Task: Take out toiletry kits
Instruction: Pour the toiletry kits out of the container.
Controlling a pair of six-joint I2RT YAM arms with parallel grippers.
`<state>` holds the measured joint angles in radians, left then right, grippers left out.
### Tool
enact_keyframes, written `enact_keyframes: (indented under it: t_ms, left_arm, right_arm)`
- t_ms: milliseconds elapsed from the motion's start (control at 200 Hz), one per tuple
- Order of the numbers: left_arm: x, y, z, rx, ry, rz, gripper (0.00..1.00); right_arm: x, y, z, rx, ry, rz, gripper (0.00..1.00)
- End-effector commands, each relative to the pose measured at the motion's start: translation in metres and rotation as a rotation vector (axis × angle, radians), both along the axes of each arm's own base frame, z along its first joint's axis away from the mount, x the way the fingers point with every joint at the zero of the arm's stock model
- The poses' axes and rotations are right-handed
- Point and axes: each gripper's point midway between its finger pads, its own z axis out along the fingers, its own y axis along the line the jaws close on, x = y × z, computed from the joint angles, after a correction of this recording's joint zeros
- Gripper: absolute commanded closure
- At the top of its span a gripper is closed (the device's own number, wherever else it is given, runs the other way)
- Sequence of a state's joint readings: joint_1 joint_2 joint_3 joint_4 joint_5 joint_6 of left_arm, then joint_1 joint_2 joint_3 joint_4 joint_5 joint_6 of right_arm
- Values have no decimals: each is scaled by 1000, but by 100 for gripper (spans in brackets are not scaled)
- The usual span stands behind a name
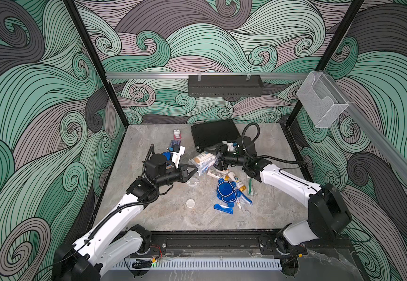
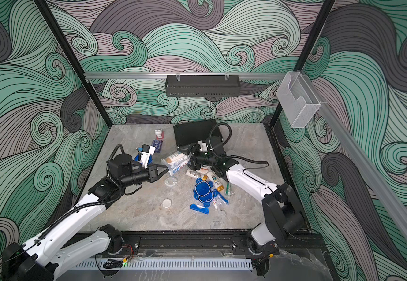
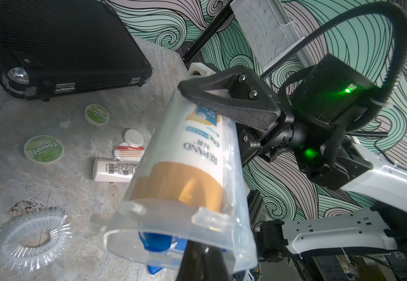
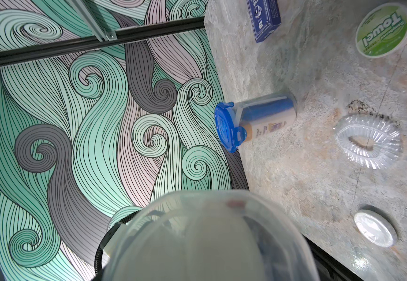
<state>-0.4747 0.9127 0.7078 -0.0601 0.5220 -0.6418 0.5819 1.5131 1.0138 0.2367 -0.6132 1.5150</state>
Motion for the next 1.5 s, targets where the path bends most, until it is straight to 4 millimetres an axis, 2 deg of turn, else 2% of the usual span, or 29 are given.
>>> enact_keyframes:
  t_ms: [0, 270, 510, 690, 856, 1036, 1141, 1196, 1276, 1371, 1441, 1496]
  left_arm:
    - [-10, 15, -8, 21, 13, 54, 100]
    - [-27, 27, -21, 37, 41, 76, 100]
    - [-24, 33, -43, 95, 97, 112, 100]
    - [-29, 40, -62, 168, 175, 127, 100]
    - [-31, 52, -91, 232, 269, 183, 100]
    - [-26, 55, -110, 274, 308, 209, 100]
    - [-22, 51, -117, 298, 327, 194, 100]
    - [-21, 57, -123, 344, 364, 215, 100]
    - [-23, 64, -127, 414, 411, 230, 80]
    - [-25, 66, -132, 441, 444, 230, 63]
    - [-26, 69, -132, 442, 450, 242, 49]
    - [-27, 71, -132, 437, 444, 254, 44]
  right_arm:
    - [13, -16, 26, 51, -90, -29, 43]
    - [28, -27, 15, 44, -74, -58, 42]
    - [40, -35, -5, -2, -63, -62, 43]
    - [51, -56, -17, -129, -122, -71, 43]
    - [61, -74, -23, -223, -177, -83, 43]
    - [52, -60, -30, -261, -223, -22, 43]
    - [34, -37, -29, -343, -329, 69, 43]
    - [21, -22, -28, -410, -419, 137, 44]
    - [6, -7, -29, -544, -595, 221, 43]
    - [-10, 9, -26, -646, -836, 291, 42]
    - [-26, 21, -10, -601, -974, 324, 41]
    - [-33, 23, 3, -579, -1083, 316, 40]
